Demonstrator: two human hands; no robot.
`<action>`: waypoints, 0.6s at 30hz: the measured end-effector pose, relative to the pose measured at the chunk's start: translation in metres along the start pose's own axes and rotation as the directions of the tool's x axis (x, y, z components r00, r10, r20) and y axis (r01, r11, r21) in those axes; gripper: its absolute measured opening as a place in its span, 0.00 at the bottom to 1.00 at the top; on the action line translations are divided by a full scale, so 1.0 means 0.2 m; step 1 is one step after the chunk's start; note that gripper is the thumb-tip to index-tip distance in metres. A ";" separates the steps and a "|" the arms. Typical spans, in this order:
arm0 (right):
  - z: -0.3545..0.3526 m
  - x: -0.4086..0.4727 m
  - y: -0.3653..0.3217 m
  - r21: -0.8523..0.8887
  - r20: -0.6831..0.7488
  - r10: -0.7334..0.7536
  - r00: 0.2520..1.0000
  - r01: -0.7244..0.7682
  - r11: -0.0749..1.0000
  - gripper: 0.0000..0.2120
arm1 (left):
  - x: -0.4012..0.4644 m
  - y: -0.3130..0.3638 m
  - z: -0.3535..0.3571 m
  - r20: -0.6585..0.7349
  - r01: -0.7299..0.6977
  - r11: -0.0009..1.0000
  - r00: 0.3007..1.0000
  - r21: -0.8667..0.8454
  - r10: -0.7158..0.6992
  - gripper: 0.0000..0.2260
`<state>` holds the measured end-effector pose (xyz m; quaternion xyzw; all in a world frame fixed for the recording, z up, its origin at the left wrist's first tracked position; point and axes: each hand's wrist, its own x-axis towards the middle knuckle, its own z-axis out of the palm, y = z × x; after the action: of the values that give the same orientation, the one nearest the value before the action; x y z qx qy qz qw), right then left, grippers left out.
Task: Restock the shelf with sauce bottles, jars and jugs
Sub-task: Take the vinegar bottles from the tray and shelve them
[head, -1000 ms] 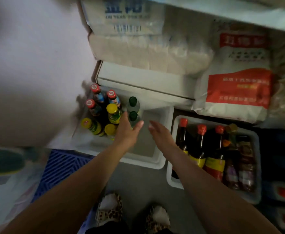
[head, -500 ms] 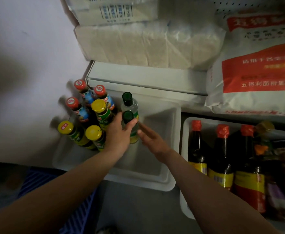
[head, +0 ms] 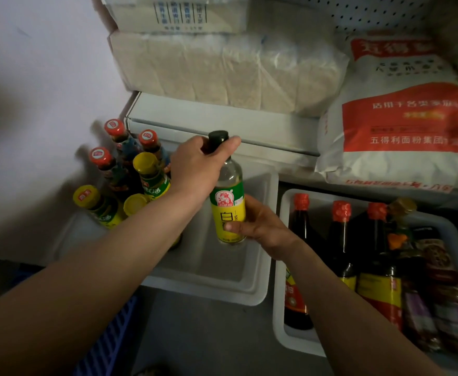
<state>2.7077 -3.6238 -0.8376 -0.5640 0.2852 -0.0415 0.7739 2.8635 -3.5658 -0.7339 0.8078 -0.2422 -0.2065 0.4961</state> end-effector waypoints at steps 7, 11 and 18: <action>-0.05 -0.05 -0.06 0.207 -0.180 -0.025 0.983 0.063 0.976 0.27 | -0.02 -0.13 0.03 -0.189 -0.139 0.980 0.976 -0.145 0.111 0.22; -0.08 -0.08 -0.04 0.237 -0.230 -0.022 0.973 0.078 0.968 0.25 | -0.04 -0.38 0.07 -0.143 0.011 0.994 0.989 -0.105 -0.027 0.32; -0.08 -0.08 -0.04 0.244 -0.232 -0.012 0.973 0.071 0.967 0.24 | 0.08 -0.49 0.12 -0.063 0.121 0.993 0.991 0.006 -0.121 0.35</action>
<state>2.6892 -3.6341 -0.8279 -0.4589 0.3529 -0.1582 0.7999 2.8800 -3.5541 -0.8333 0.8294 -0.1782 -0.2098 0.4861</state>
